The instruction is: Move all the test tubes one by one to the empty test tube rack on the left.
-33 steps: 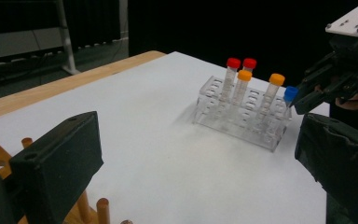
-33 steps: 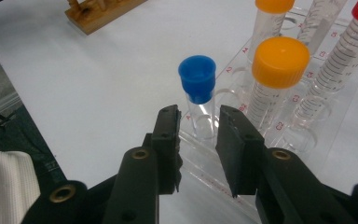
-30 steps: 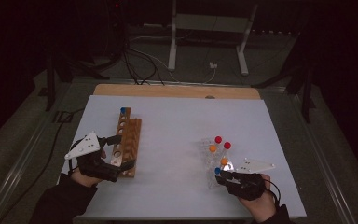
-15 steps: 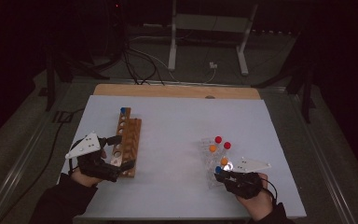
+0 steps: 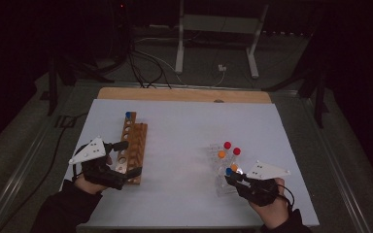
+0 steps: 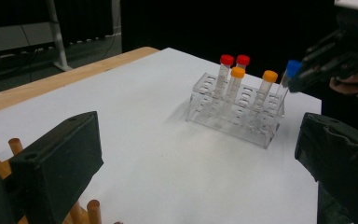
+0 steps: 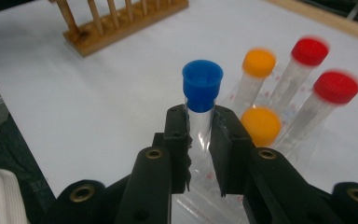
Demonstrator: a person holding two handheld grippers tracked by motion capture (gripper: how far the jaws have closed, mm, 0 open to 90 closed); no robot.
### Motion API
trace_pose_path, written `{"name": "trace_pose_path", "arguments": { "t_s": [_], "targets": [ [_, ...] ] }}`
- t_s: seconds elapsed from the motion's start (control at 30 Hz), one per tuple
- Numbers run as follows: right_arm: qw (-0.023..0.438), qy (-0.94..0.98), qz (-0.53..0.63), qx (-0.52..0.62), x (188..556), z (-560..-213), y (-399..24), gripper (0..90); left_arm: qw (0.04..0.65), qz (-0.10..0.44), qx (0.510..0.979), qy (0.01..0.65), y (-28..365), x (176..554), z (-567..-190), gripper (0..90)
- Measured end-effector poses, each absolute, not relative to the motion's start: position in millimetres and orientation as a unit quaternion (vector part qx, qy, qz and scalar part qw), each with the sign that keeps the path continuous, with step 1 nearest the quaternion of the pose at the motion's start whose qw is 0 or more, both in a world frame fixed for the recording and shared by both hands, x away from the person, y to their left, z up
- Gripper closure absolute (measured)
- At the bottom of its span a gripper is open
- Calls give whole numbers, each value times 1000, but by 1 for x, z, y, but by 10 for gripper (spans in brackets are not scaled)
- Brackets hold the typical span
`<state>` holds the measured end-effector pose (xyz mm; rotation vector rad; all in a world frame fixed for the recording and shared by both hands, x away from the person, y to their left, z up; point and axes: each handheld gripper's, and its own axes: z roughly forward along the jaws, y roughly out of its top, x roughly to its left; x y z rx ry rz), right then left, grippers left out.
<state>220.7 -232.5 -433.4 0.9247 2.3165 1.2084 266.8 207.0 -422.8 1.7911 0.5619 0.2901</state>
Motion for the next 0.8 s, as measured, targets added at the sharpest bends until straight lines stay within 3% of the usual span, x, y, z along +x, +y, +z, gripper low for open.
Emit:
{"name": "trace_pose_path", "arguments": {
  "t_s": [0.37,0.8],
  "targets": [
    [190,818,457,294,217,-399,-222,774,587,114,769,226,203,265,-414,14],
    [160,826,464,278,224,-414,-197,774,582,81,783,203,178,267,-412,16]
  ]
}}
